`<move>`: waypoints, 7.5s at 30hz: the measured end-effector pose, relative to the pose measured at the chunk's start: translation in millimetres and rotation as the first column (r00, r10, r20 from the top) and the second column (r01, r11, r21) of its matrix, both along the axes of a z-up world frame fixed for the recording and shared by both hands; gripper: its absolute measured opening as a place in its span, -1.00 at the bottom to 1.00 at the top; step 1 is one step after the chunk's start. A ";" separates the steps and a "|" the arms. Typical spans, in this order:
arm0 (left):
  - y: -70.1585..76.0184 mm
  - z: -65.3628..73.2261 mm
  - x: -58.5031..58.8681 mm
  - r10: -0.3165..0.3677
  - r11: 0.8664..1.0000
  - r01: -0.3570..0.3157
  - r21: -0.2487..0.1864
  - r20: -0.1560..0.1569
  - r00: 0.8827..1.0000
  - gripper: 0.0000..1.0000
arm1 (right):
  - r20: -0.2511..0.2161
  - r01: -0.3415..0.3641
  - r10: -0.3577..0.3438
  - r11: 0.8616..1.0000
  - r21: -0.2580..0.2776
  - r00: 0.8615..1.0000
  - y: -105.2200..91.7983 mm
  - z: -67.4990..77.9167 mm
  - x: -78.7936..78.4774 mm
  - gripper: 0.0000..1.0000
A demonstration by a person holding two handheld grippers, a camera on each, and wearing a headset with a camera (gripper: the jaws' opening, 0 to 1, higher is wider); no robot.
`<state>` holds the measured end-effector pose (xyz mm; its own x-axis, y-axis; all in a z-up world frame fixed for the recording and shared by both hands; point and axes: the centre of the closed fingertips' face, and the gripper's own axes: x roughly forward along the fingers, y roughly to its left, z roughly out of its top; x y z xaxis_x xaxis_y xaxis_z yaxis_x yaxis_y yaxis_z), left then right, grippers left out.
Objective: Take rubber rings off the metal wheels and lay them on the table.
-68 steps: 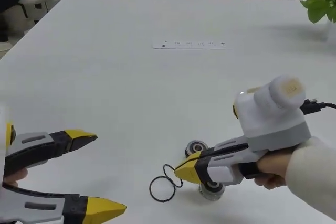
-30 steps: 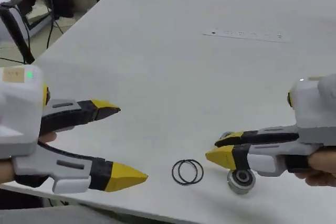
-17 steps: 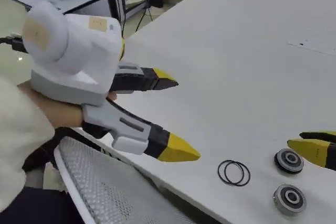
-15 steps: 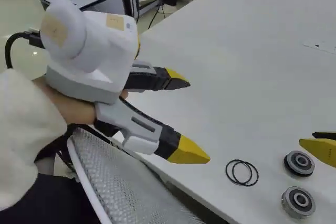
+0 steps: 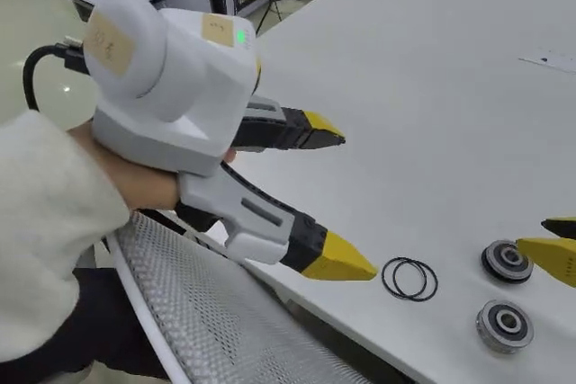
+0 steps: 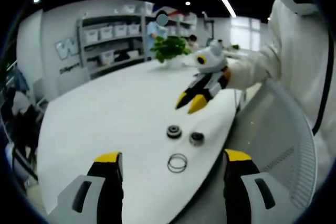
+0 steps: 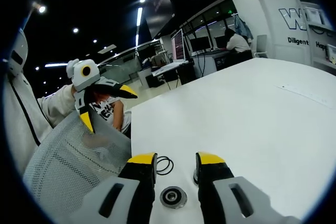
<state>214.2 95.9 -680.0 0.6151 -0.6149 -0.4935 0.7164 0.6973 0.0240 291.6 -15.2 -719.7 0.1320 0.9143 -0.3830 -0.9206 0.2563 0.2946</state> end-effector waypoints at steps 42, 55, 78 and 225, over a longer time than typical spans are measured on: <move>-46.3 27.4 60.6 -0.257 0.966 0.259 -0.011 0.100 0.961 0.50 | 0.053 0.279 -0.279 0.960 0.000 0.959 -59.5 -1.5 20.5 -0.48; -87.8 14.7 78.2 -0.363 0.932 0.362 0.033 0.106 0.926 0.25 | 0.043 0.202 -0.201 0.978 -0.042 0.979 -36.5 -16.5 18.9 -0.50; -110.6 -62.3 116.0 -0.367 0.930 0.367 0.022 0.012 0.930 -0.22 | -0.007 0.084 -0.086 0.984 -0.160 0.996 -14.6 -64.3 22.2 -0.56; 2.4 -61.1 35.9 -0.192 0.977 0.187 -0.101 -0.043 0.980 0.65 | -0.145 0.104 -0.113 0.992 -0.067 0.983 36.9 -8.6 -19.0 -1.00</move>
<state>250.1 98.3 -741.0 0.4579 -0.7637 -0.4551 0.8340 0.5463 -0.0774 272.5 21.6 -728.3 0.1668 0.8728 -0.4588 -0.8334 0.3734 0.4074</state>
